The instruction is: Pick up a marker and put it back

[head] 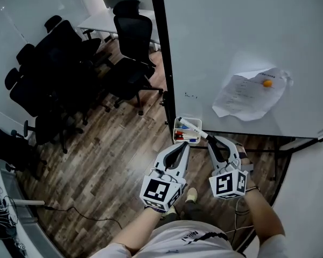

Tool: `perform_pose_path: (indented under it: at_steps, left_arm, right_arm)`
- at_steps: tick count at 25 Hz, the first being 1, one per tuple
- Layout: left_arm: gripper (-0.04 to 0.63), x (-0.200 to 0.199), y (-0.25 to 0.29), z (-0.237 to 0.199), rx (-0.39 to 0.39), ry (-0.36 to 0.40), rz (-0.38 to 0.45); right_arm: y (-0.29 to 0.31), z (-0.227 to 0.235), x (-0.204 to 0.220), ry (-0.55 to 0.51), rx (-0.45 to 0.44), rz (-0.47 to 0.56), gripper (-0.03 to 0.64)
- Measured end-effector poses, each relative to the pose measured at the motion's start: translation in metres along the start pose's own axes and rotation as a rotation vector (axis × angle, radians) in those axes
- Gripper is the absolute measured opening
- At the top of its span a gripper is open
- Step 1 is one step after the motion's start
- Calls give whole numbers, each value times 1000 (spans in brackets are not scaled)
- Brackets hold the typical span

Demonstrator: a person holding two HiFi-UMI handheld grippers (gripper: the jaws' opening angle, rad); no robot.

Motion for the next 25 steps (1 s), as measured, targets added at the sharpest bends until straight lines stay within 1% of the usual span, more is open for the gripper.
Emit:
perform_pose_path:
  at_steps: [2, 7, 11, 16, 19, 25]
  left_arm:
    - [11, 8, 4, -1, -13, -14, -19]
    - [11, 30, 16, -10, -56, -29, -58]
    - [11, 47, 24, -20, -92, -45, -80]
    - [11, 68, 31, -26, -120, -81, -120]
    - [11, 74, 34, -28, -131, -92, -133]
    - [11, 81, 39, -29, -139, -105, -140]
  right_arm:
    - [9, -6, 13, 1, -36, -15, 83]
    - [37, -19, 42, 44, -138, -55, 83]
    - [58, -32, 66, 83, -247, -90, 83]
    - [76, -48, 90, 100, -383, -145, 83]
    - [82, -52, 96, 93, -426, -161, 83]
    - [92, -52, 100, 110, -466, -157, 83]
Point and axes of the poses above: the fingertips, and each gripper's own axes: y forward along the fingers, z to its right, x out of its underside, the point moved 10 cm from there along -y, backward along the fingers, and after that the axes turned 8 degrees about x, right-handed, at the moved point
